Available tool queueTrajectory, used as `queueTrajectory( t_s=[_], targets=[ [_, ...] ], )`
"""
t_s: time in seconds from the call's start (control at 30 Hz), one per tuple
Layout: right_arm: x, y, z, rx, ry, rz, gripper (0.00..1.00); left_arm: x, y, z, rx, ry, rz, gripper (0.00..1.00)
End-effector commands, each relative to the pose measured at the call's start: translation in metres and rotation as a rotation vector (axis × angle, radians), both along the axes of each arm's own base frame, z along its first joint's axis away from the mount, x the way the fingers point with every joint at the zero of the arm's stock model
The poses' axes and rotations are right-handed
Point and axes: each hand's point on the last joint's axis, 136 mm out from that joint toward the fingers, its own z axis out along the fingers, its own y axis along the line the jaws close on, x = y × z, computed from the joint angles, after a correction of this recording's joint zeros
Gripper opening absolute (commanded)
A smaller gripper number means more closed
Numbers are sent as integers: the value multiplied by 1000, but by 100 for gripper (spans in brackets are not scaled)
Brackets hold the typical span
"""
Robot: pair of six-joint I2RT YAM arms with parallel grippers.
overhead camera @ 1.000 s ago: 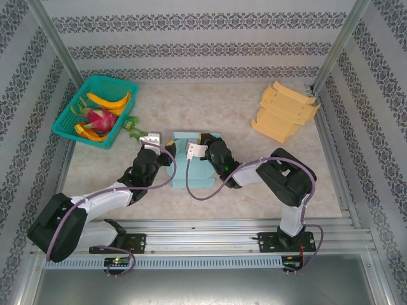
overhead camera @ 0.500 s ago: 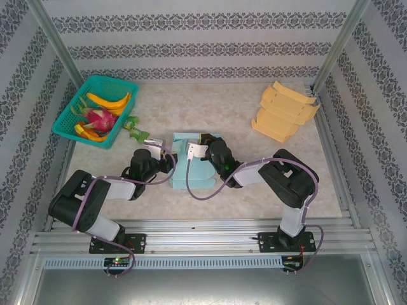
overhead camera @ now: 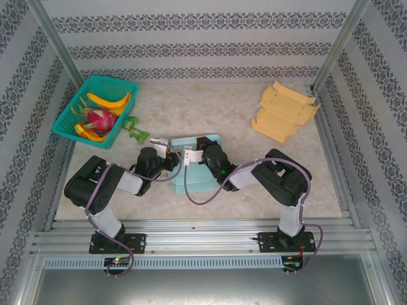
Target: Fold the paper box
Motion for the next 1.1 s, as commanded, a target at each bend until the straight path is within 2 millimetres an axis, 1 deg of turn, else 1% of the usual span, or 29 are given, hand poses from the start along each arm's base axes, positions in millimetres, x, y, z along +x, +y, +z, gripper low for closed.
queueTrajectory(
  t_s=[0.0,0.13,0.3,0.4,0.43,0.47,0.63,0.73,0.8,0.83,0.9,0.93,1.03,1.07],
  targets=[
    [-3,-6,-32,-65,76,-23,0,15,-4,16,42,-94,69,45],
    [-1,-7,-31,-65,73,-33,0,20,11,4,82,-56,186,36],
    [2,-10,-29,-61,71,-49,0,18,29,-18,137,26,285,27],
    [4,-12,-29,-64,66,-66,0,17,45,-26,194,54,388,11],
    [5,-12,-27,-64,61,-76,0,16,52,-24,232,45,439,4],
    [6,-14,-26,-64,57,-86,0,15,54,-23,255,33,474,0],
    [9,-17,-24,-57,52,-109,0,15,69,-15,375,7,642,0],
    [10,-17,-24,-49,57,-111,0,15,75,-14,397,3,695,0],
    [11,-18,-21,-33,49,-122,0,16,73,-15,397,10,693,0],
    [12,-18,-21,-35,51,-123,0,18,68,-16,385,13,667,4],
    [12,-19,-20,-23,58,-122,0,19,60,-19,358,20,619,16],
    [11,-19,-20,-15,64,-123,0,20,55,-20,344,25,597,20],
    [10,-19,-20,-6,75,-120,0,21,45,-25,319,46,539,29],
    [10,-18,-19,-4,74,-120,0,21,43,-27,312,55,529,30]
  ],
)
